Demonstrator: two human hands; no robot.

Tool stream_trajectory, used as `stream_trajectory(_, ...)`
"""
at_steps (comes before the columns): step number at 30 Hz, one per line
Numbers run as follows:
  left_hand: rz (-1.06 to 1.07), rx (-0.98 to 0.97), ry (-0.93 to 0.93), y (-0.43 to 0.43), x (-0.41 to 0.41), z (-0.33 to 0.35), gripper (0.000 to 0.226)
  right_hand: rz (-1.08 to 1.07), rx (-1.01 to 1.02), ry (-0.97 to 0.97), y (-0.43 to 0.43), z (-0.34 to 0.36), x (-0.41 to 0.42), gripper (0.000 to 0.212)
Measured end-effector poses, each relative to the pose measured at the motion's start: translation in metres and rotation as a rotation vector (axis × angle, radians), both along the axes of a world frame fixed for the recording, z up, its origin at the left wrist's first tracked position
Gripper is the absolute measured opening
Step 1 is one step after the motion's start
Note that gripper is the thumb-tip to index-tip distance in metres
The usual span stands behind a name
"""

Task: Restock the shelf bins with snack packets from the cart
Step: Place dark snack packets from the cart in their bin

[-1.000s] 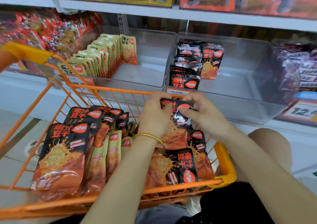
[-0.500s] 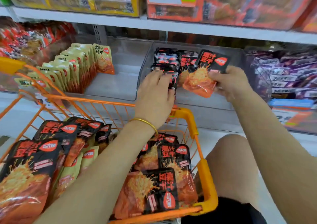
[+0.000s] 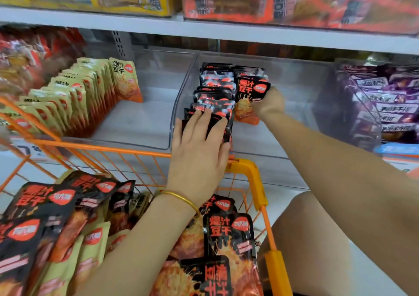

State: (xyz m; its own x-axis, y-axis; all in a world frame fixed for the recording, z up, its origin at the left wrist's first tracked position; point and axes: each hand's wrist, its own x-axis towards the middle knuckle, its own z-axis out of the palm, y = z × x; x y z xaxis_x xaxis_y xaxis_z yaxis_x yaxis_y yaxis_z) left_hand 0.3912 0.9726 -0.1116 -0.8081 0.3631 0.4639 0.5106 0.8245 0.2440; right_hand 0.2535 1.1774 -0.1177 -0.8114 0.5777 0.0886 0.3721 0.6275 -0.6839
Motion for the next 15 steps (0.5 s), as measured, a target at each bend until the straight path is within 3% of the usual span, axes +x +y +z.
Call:
stream_trajectory(8, -0.004, 0.017, 0.018, -0.004, 0.001, 0.002, 0.050, -0.087, -0.032, -0.003, -0.003, 0.007, 0.009, 0.064)
stream_trajectory(10, -0.005, 0.019, 0.043, -0.007, 0.004, 0.009, 0.047, -0.057, -0.026, 0.051, -0.005, 0.019, 0.022, 0.058)
stream_trajectory(13, -0.013, 0.043, 0.057, -0.018, 0.010, 0.026, 0.042, 0.093, -0.044, 0.238, -0.020, 0.043, 0.063, 0.024)
stream_trajectory(15, -0.038, 0.053, 0.045, -0.031, 0.015, 0.032, 0.037, 0.263, -0.122, 0.308, -0.040, 0.057, 0.107, 0.021)
